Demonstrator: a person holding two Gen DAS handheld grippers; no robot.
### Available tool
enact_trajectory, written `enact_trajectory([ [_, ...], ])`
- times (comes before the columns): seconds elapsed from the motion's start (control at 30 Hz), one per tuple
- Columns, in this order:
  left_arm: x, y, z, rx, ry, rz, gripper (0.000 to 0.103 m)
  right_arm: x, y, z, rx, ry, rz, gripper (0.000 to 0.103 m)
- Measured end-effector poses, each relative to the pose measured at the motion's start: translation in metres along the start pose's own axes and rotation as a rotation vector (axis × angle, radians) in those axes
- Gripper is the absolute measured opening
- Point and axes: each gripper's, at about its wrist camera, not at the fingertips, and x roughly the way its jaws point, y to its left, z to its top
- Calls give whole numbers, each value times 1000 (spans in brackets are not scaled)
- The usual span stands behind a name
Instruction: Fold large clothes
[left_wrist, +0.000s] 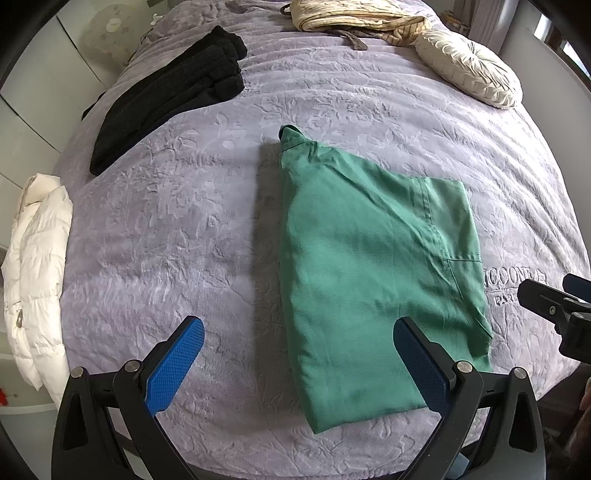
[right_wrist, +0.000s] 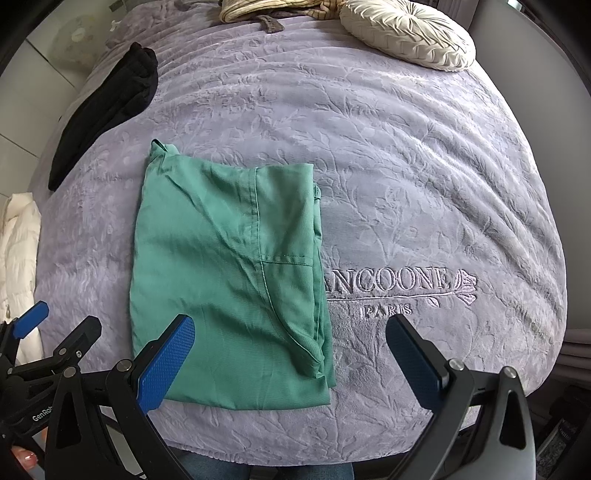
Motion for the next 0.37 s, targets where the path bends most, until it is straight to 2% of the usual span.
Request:
enact_trajectory([
  [0.37, 0, 3, 2, 2, -11, -12, 103, 4, -2, 0, -11, 15, -2, 103],
])
